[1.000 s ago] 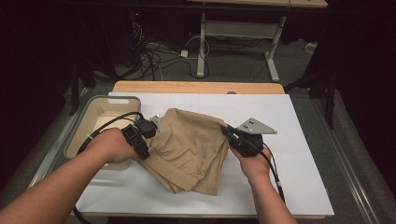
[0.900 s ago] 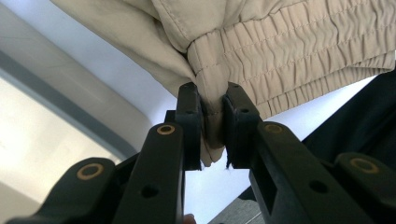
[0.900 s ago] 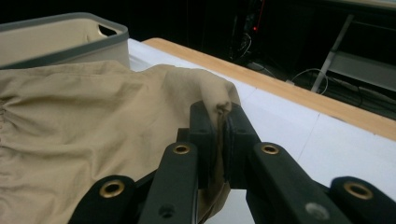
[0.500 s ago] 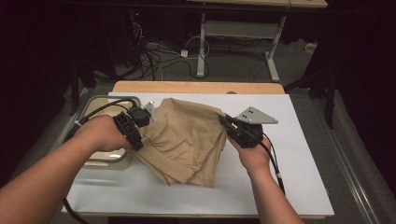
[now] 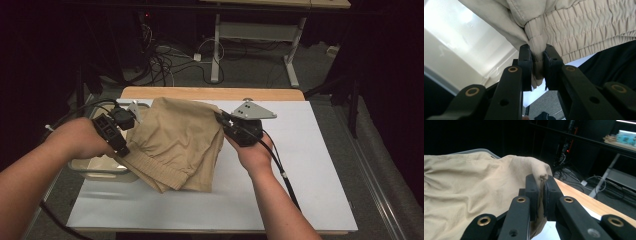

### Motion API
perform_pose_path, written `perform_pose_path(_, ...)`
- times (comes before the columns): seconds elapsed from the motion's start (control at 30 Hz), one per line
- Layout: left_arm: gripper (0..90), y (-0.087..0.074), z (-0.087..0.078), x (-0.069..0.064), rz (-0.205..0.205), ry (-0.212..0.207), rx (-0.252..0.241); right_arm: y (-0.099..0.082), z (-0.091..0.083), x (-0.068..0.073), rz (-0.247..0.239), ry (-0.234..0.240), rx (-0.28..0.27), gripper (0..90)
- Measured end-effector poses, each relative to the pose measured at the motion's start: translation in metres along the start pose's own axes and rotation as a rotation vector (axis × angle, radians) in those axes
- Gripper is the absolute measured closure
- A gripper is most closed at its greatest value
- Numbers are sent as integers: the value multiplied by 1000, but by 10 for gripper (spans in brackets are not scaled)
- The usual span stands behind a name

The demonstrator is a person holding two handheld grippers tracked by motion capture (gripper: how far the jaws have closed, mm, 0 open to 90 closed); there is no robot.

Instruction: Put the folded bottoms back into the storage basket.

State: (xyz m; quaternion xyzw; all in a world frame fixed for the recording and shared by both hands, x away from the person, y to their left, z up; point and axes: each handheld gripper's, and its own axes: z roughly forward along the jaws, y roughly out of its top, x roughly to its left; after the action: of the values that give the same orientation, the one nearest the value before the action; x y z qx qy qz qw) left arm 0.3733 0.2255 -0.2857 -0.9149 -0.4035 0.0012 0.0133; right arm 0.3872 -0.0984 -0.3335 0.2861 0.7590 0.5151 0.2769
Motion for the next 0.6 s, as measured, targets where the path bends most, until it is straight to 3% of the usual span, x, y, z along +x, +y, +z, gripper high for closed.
perform_pose_path(0.27, 769, -19, 10, 23, -42, 7, -2, 7, 30, 11, -2, 32, 7, 858)
perform_pose_path(0.6, 769, -30, 23, 47, -68, 8, 5, 10, 65, 20, -11, 57, 26, 858)
